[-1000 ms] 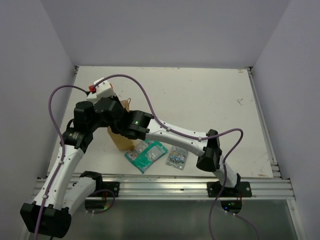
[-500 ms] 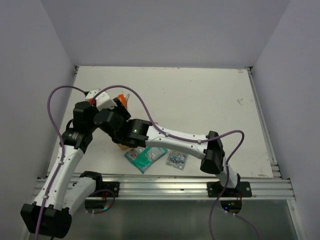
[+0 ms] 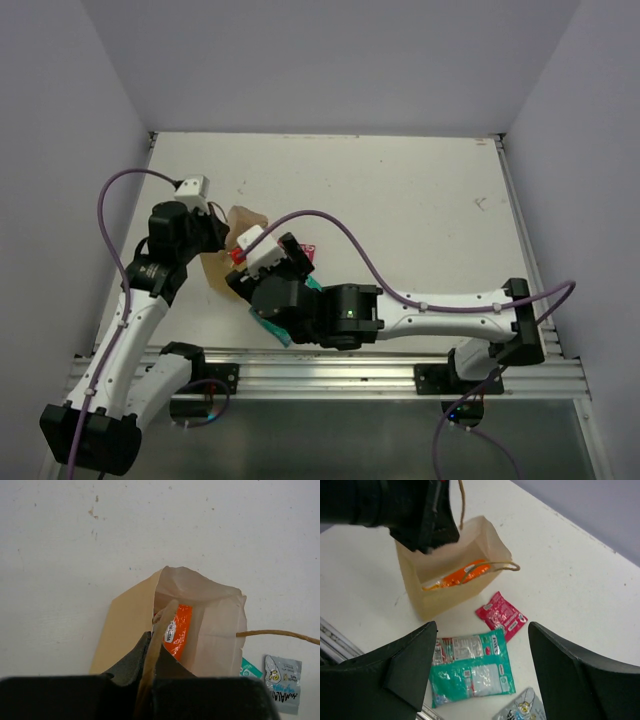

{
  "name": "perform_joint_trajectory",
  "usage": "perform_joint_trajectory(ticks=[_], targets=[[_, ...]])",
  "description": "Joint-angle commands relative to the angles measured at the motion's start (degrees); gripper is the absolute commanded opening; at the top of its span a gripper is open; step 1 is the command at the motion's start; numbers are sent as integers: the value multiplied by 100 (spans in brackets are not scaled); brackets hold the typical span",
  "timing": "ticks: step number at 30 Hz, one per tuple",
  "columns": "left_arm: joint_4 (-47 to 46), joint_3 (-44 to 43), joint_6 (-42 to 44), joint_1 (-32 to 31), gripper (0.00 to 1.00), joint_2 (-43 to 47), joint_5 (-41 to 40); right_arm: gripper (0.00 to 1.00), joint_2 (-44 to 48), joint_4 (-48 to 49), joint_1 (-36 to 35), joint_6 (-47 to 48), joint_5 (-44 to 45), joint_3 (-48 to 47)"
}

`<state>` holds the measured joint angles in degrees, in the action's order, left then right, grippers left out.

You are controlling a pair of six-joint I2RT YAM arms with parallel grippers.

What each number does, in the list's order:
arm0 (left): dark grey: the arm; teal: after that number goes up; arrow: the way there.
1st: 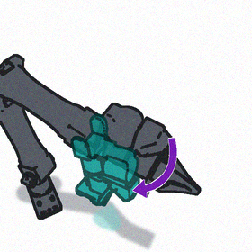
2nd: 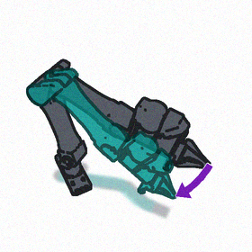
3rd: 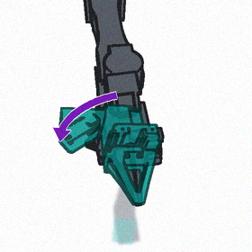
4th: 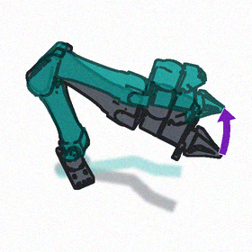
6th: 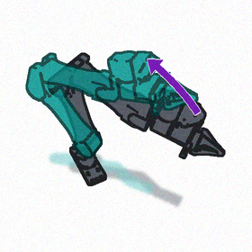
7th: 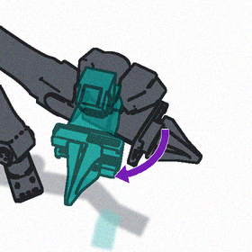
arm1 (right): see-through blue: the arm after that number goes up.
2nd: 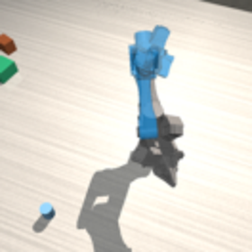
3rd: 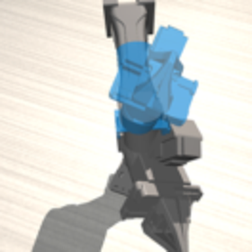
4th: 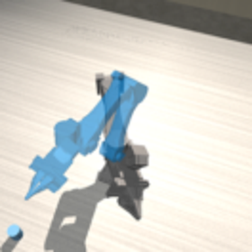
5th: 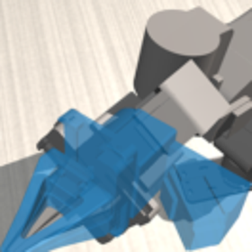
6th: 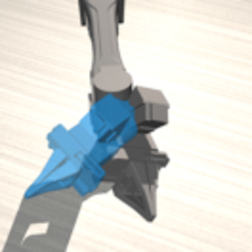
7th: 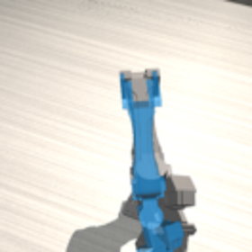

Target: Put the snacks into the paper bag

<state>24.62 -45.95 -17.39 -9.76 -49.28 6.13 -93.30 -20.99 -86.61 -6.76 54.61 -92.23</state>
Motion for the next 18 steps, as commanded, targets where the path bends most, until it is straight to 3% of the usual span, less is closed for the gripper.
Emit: perform_joint_trajectory(ticks=[1, 6, 9, 18], targets=[[-36, 8, 42, 27, 0, -11, 29, 77, 478, 157, 118, -1141, 208, 915], [-10, -1, 25, 9, 0, -91, -15, 79, 628, 174, 118, -1687, 111, 1742], [-10, -1, 16, 9, 0, -108, -77, 82, 672, 875, 153, -1530, -29, 2269], [332, -80, -413, 9, 0, -108, -868, 84, 822, 2064, 1083, -2215, -1601, 3755]])
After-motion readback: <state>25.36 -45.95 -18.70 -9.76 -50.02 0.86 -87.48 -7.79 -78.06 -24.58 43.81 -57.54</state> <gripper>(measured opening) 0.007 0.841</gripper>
